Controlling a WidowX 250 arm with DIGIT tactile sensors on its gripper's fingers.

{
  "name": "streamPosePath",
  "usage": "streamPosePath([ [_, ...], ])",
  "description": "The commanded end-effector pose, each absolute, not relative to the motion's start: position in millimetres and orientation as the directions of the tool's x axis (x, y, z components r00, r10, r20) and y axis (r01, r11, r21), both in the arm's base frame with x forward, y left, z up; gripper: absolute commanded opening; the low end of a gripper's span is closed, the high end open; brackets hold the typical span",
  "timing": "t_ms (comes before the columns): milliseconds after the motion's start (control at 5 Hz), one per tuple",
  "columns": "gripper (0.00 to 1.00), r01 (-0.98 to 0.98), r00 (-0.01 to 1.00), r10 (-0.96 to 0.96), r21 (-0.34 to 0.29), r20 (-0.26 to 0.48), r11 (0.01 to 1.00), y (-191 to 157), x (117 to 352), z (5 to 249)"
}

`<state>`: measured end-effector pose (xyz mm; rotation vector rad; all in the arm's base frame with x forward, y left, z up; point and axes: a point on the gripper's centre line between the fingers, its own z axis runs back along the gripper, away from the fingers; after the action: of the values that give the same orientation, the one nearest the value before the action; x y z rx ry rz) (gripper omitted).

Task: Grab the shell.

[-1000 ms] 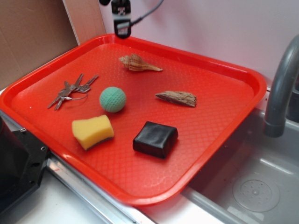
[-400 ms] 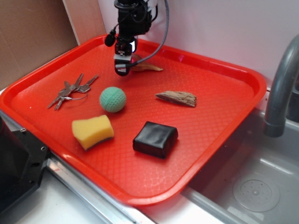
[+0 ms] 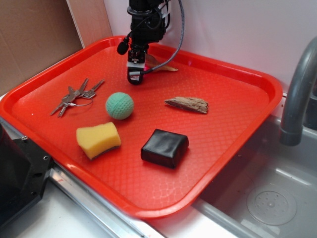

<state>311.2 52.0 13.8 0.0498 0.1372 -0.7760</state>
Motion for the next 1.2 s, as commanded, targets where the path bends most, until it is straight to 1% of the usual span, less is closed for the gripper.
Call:
streamPosePath([
  [0,0.00,0.630,0.776,-0.627,0.062,-0.062,0.774,42,313,45],
  [200,0.00,0.533,0.844,-0.536,0.058,0.034,0.844,12,295,96],
  [400,0.00,0.538,0.831,-0.532,0.006,0.165,0.843,-22,244,148],
  [600,0.00,0.443,0.881,-0.433,-0.009,0.190,0.897,-32,202,199],
  [800,0.00,0.241,0.961,-0.222,-0.105,0.165,0.965,-14,170,253],
  [1000,0.00,0.153,0.978,-0.132,-0.128,0.160,0.980,-3,154,303],
])
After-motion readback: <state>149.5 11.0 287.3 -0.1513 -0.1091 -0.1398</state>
